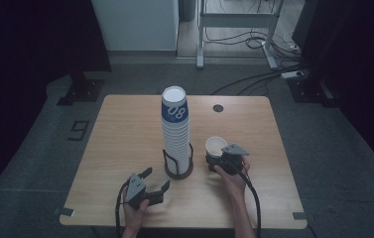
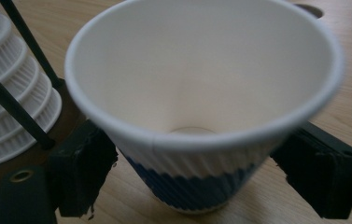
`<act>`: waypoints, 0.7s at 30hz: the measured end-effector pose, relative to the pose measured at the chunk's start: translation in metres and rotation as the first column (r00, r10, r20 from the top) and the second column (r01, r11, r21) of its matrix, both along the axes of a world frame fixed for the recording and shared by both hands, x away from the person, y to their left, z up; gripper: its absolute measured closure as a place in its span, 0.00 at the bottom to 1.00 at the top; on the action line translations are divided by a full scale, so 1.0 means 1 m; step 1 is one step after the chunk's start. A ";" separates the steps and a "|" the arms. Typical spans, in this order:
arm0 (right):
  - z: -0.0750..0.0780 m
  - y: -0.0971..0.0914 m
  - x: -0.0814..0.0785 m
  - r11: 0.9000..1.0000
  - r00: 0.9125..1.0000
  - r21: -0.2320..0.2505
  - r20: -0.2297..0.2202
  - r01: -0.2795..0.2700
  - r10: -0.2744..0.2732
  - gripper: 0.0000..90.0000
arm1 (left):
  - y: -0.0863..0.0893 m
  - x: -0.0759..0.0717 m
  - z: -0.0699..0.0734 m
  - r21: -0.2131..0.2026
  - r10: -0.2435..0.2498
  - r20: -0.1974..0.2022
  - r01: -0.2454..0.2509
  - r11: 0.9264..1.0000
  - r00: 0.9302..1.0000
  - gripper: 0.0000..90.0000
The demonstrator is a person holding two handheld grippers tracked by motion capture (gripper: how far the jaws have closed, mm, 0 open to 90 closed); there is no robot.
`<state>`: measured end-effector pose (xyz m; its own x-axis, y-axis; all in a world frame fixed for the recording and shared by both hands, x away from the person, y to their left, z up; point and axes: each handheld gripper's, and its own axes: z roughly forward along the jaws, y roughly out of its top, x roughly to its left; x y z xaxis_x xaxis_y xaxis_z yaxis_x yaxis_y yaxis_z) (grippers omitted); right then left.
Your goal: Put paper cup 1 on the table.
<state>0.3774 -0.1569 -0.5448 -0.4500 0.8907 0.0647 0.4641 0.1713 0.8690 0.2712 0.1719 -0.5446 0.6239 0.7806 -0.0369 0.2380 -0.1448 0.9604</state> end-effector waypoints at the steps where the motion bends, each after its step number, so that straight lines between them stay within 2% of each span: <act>1: 0.000 -0.001 -0.002 1.000 1.000 -0.007 0.003 0.007 -0.007 0.16 | 0.000 0.000 0.000 0.000 -0.002 -0.001 0.002 1.000 1.000 0.16; 4: -0.002 -0.005 -0.008 1.000 1.000 0.003 -0.016 0.024 -0.024 0.15 | 0.000 0.000 0.000 -0.002 -0.002 -0.003 0.002 1.000 1.000 0.16; 9: -0.002 -0.008 -0.022 0.999 1.000 0.049 0.006 0.024 -0.025 0.15 | -0.001 0.001 0.000 0.007 0.000 -0.004 0.000 1.000 1.000 0.16; 12: 0.000 -0.009 -0.033 0.997 0.999 0.063 0.029 0.042 -0.044 0.16 | -0.001 0.001 0.000 0.007 0.003 -0.008 -0.003 1.000 1.000 0.16; 16: 0.010 -0.010 -0.046 0.997 0.998 0.073 0.065 0.019 -0.024 0.17 | -0.001 0.001 0.000 0.005 0.003 -0.007 -0.003 1.000 1.000 0.16; 21: 0.025 -0.009 -0.059 0.997 0.992 0.082 0.128 0.001 -0.011 0.17 | -0.001 0.001 0.000 0.005 0.002 -0.010 -0.002 1.000 1.000 0.16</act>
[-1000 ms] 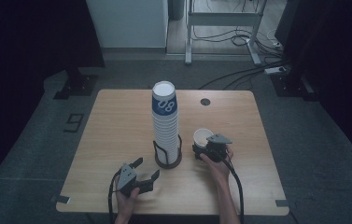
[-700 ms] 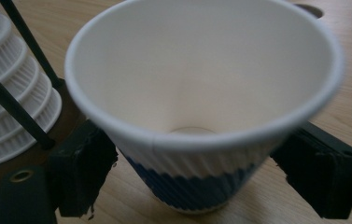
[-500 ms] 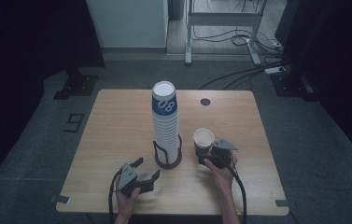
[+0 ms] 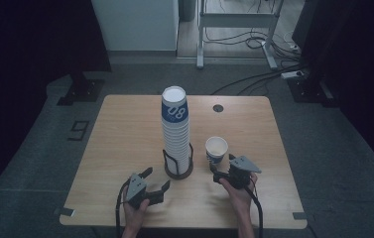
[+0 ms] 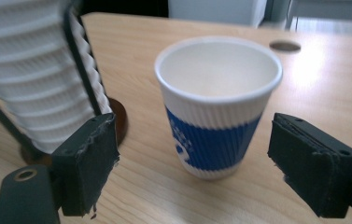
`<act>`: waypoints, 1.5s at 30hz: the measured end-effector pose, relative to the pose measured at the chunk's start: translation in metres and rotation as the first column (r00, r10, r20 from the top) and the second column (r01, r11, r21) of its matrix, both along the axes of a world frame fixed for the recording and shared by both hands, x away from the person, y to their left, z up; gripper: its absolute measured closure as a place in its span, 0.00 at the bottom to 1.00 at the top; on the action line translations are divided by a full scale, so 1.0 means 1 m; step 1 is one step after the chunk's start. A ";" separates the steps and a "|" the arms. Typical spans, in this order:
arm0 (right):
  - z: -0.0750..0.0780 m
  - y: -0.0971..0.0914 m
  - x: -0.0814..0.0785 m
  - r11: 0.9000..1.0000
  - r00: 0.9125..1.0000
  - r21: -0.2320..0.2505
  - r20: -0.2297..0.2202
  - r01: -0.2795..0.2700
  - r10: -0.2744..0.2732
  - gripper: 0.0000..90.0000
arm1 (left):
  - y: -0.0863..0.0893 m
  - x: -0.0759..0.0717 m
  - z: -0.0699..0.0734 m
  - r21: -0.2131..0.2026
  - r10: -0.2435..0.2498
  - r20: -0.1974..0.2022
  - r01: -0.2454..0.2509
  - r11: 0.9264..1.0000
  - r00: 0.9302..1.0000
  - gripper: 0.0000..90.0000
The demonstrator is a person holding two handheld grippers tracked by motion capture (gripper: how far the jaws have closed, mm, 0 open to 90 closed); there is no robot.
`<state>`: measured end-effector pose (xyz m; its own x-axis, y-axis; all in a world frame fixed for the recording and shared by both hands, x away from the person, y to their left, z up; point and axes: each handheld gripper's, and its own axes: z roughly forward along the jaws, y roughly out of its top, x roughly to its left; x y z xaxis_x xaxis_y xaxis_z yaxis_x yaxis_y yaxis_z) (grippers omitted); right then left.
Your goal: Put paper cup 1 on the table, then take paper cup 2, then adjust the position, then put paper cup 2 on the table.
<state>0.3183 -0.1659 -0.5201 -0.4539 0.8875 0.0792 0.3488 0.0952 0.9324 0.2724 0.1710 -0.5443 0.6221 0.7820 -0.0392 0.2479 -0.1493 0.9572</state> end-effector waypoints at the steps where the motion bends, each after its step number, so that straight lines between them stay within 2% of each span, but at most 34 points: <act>1: 0.003 0.001 -0.002 1.000 1.000 0.004 0.009 -0.005 0.005 0.17 | 0.000 0.000 0.000 0.001 0.001 -0.001 -0.001 1.000 1.000 0.16; 7: 0.028 0.008 -0.011 0.998 0.995 0.026 0.084 -0.053 0.051 0.16 | 0.000 0.000 0.000 0.000 0.000 0.000 0.000 1.000 1.000 0.16; 11: 0.039 0.012 -0.011 0.995 0.990 0.047 0.113 -0.089 0.083 0.15 | 0.000 0.000 0.000 -0.003 0.001 0.000 -0.001 1.000 1.000 0.16; 20: 0.060 0.022 -0.014 0.988 0.978 0.060 0.159 -0.143 0.132 0.15 | 0.001 0.000 0.000 -0.010 0.000 0.003 0.000 1.000 1.000 0.17; 25: 0.074 0.030 -0.017 0.981 0.968 0.057 0.180 -0.186 0.173 0.14 | 0.002 0.000 0.000 -0.016 0.002 0.000 -0.002 1.000 1.000 0.17; 32: 0.093 0.037 -0.017 0.971 0.952 0.064 0.221 -0.231 0.212 0.14 | 0.002 0.000 0.000 -0.016 -0.007 -0.001 0.007 1.000 1.000 0.16; 38: 0.114 0.041 -0.018 0.957 0.933 0.082 0.259 -0.280 0.251 0.15 | 0.002 0.000 0.000 -0.015 -0.009 0.001 0.009 1.000 1.000 0.16; 45: 0.136 0.049 -0.015 0.942 0.910 0.074 0.292 -0.328 0.294 0.15 | 0.003 0.001 0.000 -0.020 -0.016 -0.002 0.016 1.000 1.000 0.16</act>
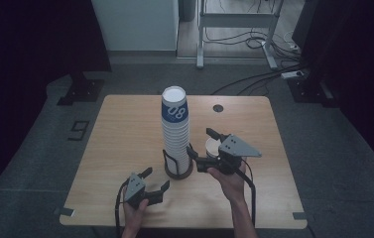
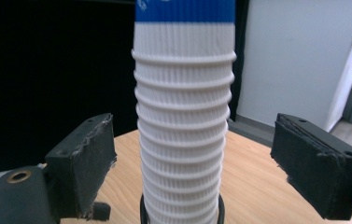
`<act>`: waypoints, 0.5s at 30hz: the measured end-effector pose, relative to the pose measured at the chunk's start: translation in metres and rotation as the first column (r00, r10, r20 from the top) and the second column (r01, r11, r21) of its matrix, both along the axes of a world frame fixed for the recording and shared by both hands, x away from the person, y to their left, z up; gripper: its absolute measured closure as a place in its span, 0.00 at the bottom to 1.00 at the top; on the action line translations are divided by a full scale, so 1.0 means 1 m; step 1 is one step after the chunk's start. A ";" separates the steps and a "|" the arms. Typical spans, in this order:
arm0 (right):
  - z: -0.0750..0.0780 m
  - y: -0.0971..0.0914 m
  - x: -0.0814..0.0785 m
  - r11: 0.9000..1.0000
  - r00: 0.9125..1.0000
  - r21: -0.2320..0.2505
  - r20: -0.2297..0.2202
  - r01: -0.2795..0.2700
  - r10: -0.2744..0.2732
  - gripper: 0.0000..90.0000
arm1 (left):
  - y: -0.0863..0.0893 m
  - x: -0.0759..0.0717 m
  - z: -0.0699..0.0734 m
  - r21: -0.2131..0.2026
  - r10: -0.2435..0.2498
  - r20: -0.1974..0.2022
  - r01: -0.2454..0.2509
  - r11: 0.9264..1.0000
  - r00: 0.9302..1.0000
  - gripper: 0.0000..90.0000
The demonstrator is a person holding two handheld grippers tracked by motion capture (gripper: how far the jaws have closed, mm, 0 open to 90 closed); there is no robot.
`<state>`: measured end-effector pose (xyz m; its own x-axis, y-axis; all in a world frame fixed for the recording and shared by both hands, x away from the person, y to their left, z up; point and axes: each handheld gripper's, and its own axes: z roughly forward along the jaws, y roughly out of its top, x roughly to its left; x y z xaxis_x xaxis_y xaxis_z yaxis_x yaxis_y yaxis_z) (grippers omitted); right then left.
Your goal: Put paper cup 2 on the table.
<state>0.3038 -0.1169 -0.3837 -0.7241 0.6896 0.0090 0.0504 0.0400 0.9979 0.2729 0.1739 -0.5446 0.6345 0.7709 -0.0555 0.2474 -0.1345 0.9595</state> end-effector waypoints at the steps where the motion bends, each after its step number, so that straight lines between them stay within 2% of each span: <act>1: 0.002 0.002 0.002 1.000 1.000 0.001 0.001 -0.001 0.001 0.15 | 0.000 0.000 0.000 -0.003 0.001 -0.002 -0.001 1.000 1.000 0.16; 6: 0.015 0.010 0.012 1.000 1.000 0.014 0.024 -0.018 0.018 0.15 | 0.000 0.000 0.000 -0.006 -0.003 0.000 0.003 1.000 1.000 0.16; 11: 0.025 0.019 0.020 1.000 0.999 -0.012 0.040 -0.022 0.022 0.14 | 0.001 -0.001 0.000 -0.003 -0.007 0.002 0.007 1.000 1.000 0.16; 15: 0.032 0.022 0.027 1.000 0.999 -0.002 0.033 -0.031 0.031 0.14 | 0.001 -0.001 0.000 -0.005 0.000 0.006 0.000 1.000 1.000 0.16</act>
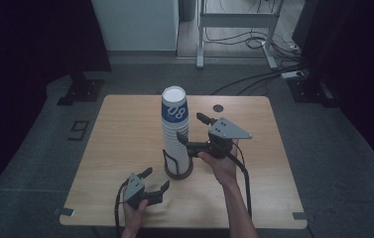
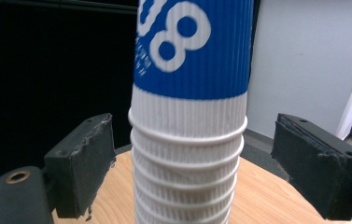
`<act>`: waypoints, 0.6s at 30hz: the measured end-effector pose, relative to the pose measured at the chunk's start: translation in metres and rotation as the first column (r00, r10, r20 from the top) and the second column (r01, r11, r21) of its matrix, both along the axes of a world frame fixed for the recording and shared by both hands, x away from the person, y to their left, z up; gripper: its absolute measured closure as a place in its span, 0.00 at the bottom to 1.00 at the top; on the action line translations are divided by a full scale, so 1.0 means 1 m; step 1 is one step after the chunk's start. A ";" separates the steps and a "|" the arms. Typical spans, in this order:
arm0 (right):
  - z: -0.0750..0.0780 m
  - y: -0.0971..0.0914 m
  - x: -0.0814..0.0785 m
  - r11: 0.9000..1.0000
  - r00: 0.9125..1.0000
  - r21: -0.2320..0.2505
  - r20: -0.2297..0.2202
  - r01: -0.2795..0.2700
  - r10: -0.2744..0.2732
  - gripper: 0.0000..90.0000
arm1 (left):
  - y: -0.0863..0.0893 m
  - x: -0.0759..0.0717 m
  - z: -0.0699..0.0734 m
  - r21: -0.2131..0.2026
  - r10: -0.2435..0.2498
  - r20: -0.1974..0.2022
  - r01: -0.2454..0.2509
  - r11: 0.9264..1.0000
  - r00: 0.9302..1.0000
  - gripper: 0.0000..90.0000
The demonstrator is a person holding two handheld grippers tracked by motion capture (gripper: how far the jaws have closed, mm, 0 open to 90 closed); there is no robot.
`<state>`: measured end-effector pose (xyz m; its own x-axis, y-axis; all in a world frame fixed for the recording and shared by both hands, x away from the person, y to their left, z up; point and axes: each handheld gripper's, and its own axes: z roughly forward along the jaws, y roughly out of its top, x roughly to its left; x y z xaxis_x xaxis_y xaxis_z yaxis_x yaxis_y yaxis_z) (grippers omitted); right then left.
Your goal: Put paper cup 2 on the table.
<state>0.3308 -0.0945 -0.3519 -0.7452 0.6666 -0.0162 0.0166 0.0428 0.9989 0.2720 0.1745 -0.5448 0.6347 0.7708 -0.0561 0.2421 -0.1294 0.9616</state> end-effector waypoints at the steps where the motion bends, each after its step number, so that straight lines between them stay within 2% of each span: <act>1: 0.002 0.001 0.001 1.000 1.000 0.002 0.002 0.007 -0.007 0.14 | 0.000 0.000 0.000 0.002 -0.001 0.000 0.001 1.000 1.000 0.16; 3: 0.006 0.002 0.005 1.000 1.000 0.023 -0.012 -0.004 0.005 0.14 | 0.000 0.000 0.000 0.007 -0.004 0.000 0.004 1.000 1.000 0.16; 12: 0.018 0.017 0.016 1.000 1.000 -0.012 -0.016 -0.007 0.006 0.14 | 0.000 0.000 0.000 0.001 -0.008 -0.001 0.008 1.000 1.000 0.16; 18: 0.021 0.024 0.025 1.000 1.000 -0.005 -0.031 -0.008 0.008 0.14 | 0.000 0.000 0.000 -0.002 -0.009 -0.002 0.009 1.000 1.000 0.16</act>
